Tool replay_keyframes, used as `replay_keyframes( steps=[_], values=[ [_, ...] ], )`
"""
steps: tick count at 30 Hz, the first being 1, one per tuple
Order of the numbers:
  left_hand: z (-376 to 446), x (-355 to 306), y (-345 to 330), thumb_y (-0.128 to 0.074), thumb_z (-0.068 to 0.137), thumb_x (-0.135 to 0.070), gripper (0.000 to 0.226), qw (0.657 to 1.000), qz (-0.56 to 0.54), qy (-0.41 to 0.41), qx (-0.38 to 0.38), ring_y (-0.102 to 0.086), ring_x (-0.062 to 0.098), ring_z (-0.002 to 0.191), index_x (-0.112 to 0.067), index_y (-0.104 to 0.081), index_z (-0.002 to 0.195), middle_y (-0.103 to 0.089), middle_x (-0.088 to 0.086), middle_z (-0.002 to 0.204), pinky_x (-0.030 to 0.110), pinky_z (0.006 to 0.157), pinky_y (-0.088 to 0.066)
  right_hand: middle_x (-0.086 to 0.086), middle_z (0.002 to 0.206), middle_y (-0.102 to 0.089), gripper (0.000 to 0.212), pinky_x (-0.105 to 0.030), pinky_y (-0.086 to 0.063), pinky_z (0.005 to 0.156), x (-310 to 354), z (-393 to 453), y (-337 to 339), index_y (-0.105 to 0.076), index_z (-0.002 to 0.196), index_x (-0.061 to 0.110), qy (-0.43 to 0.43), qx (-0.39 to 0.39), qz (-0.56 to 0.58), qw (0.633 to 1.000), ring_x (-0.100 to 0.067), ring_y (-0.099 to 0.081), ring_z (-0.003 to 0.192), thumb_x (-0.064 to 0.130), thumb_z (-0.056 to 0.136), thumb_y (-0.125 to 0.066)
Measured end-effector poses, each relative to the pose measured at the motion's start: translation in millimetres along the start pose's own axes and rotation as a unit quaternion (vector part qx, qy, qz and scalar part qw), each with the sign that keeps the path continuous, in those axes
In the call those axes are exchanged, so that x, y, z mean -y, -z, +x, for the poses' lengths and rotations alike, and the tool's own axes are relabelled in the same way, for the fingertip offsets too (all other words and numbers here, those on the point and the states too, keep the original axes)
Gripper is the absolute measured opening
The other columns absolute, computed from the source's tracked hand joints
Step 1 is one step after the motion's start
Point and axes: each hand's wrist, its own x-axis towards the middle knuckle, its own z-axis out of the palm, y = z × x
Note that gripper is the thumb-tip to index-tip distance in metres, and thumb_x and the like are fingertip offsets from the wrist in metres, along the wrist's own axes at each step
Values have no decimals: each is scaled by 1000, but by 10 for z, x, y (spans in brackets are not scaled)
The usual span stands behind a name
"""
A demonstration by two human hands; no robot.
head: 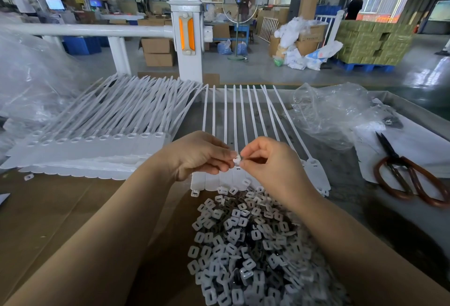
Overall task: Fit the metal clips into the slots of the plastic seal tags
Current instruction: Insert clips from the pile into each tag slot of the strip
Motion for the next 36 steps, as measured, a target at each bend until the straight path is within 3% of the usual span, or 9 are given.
replay_keyframes(
  steps=[5, 9, 17, 23, 29, 36],
  values=[
    [59, 71, -16, -67, 92, -16, 10, 983, 109, -59, -138, -58, 8, 60, -10, -73, 87, -71, 6, 75, 18, 55, -46, 9, 112, -63, 20, -26, -51, 83, -79, -27, 11, -67, 113, 27, -19, 104, -150, 983, -8, -61, 94, 25, 93, -65],
    [115, 130, -83, -68, 91, -24, 11, 955, 207, -76, -200, -58, 8, 69, -16, -76, 89, -70, -2, 79, 22, 59, -41, 7, 116, -57, 19, -26, -51, 84, -69, -38, -18, -70, 110, 30, -10, 128, -162, 978, -9, -61, 94, 30, 92, -67],
    [178, 227, -134, -71, 88, -25, 9, 936, 279, -36, -213, -62, 9, 77, -22, -71, 80, -69, -3, 82, 22, 60, -44, 7, 119, -56, 21, -26, -50, 87, -89, -24, -19, -70, 110, 33, -18, 136, -156, 978, -10, -60, 99, 29, 89, -71],
    [164, 217, -128, -74, 86, -30, 10, 923, 308, -43, -225, -64, 8, 75, -21, -77, 86, -72, -5, 82, 21, 60, -46, 6, 121, -56, 21, -28, -50, 88, -87, -22, -16, -70, 110, 32, -17, 140, -154, 978, -12, -60, 101, 28, 90, -70],
    [170, 199, -109, -76, 84, -28, 10, 935, 282, -21, -214, -66, 10, 77, -19, -78, 87, -72, -4, 82, 22, 64, -48, 6, 120, -56, 21, -27, -49, 89, -82, -27, -13, -70, 110, 32, -16, 139, -152, 979, -12, -60, 102, 28, 90, -70],
    [210, 229, -111, -80, 79, -27, 14, 953, 209, 45, -213, -63, 16, 79, -22, -68, 73, -67, -3, 78, 34, 74, -55, 5, 120, -57, 20, -29, -52, 90, -78, -24, -18, -71, 109, 32, -16, 137, -151, 979, -12, -61, 102, 28, 89, -71]
  ],
)
